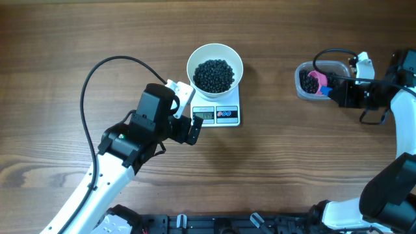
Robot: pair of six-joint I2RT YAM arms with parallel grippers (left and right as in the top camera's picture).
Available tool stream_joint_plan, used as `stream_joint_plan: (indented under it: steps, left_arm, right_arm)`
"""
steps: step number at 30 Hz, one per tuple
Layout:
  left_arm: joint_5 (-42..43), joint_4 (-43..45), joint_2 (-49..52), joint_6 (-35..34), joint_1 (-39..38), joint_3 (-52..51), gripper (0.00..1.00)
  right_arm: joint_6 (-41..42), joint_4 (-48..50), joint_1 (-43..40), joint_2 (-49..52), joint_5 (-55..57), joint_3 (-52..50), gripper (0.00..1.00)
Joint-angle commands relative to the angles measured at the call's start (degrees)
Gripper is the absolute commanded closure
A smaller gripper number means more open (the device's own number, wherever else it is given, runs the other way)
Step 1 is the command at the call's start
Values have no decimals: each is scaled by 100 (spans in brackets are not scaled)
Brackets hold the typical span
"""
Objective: Scoop item into bowl and weigh 150g on scale
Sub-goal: 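Scoop beans from the tub and lift the scoop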
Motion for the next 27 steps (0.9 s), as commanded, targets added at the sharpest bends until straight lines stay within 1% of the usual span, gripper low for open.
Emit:
stream_joint_plan:
  steps: [1,3,6,15,24,27]
  left_arm:
    - [85,17,-57,111,4,7,0]
    - [87,17,-57,111,4,7,0]
    - [87,17,-57,111,4,7,0]
    - [87,17,-57,111,4,7,0]
    - [87,17,-57,111,4,7,0]
    - [87,17,-57,111,4,7,0]
  right_arm:
    - [-127,-20,-37,-44,-442,28,96]
    - [-125,-20,-37,-44,-632,28,96]
    - [31,-17,-37,-44,-645,28,96]
    - [76,50,-55,-44,-678,28,96]
    - [627,103,-579,-44,-721,28,96]
    - [802,131,-662,-44,-1008,28,96]
